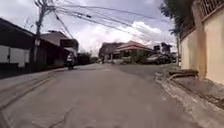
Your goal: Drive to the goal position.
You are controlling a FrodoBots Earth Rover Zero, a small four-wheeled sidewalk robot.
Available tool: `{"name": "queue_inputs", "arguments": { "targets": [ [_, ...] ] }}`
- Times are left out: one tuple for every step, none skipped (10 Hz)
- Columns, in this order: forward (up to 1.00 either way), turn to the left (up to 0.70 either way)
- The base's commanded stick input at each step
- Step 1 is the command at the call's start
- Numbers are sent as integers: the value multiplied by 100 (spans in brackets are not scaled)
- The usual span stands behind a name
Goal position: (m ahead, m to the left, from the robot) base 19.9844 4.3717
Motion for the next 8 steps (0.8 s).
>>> {"name": "queue_inputs", "arguments": {
  "targets": [
    [70,1],
    [70,2],
    [70,3],
    [70,1],
    [70,1],
    [70,1],
    [70,1],
    [70,2]
  ]
}}
